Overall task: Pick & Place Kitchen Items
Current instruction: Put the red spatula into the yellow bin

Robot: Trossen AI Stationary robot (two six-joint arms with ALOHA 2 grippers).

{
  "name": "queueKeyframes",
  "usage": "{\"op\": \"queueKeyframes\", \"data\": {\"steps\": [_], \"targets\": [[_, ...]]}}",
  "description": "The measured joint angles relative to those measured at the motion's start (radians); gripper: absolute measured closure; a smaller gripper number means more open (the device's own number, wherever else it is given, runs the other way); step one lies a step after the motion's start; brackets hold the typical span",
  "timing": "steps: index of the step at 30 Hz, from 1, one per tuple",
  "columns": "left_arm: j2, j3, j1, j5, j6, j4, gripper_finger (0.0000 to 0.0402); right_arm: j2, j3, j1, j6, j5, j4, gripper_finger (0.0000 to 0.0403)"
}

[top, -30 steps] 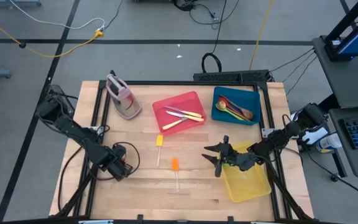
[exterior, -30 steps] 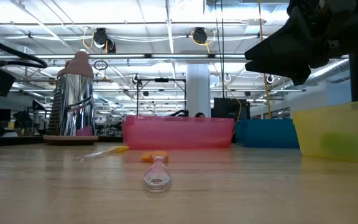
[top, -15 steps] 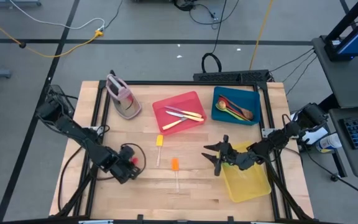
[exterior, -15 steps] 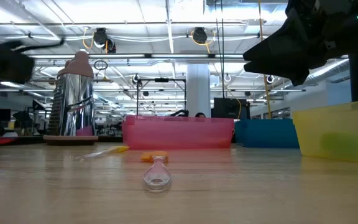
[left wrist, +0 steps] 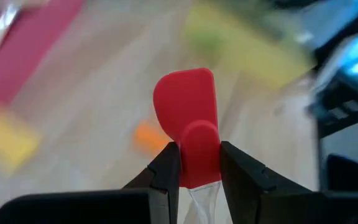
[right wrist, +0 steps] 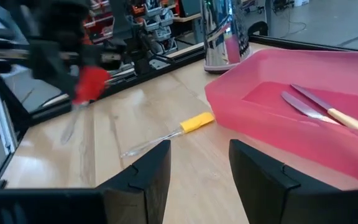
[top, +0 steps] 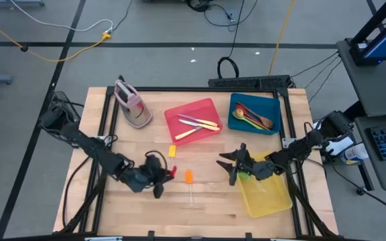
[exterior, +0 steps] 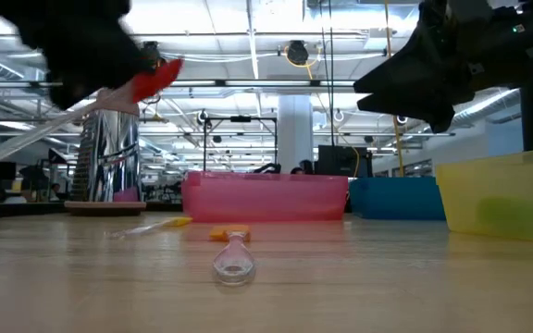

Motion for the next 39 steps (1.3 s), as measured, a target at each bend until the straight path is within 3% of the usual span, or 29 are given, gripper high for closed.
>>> {"op": "queueKeyframes", "data": {"steps": [2, 5, 11, 16, 23, 26, 33, 39], "targets": [[0.0, 0.0, 0.023, 0.0, 0.161, 0.151, 0.0314, 0.0, 0.0, -0.007, 0.015, -0.003, 0.006, 0.0247], [0.0, 0.0, 0.058, 0.029, 0.369, 0.352, 0.0314, 0.0, 0.0, -0.026, 0.03, -0.099, 0.02, 0.0247], [0.0, 0.0, 0.116, 0.134, 0.579, 0.53, 0.0314, 0.062, 0.013, -0.05, -0.048, -0.248, 0.195, 0.0248], [0.0, 0.0, 0.149, 0.144, 0.594, 0.534, 0.0314, 0.202, 0.098, -0.059, -0.167, -0.367, 0.364, 0.0248], [0.0, 0.0, 0.161, 0.145, 0.621, 0.545, 0.0314, 0.363, 0.289, -0.112, -0.246, -0.391, 0.395, 0.0248], [0.0, 0.0, 0.154, 0.145, 0.649, 0.552, 0.0314, 0.39, 0.337, -0.14, -0.246, -0.4, 0.39, 0.0248], [0.0, 0.0, 0.151, 0.138, 0.689, 0.558, 0.0314, 0.399, 0.389, -0.184, -0.237, -0.57, 0.395, 0.0248], [0.0, 0.0, 0.153, 0.078, 0.691, 0.56, 0.0314, 0.399, 0.401, -0.191, -0.248, -0.573, 0.394, 0.0248]]}}
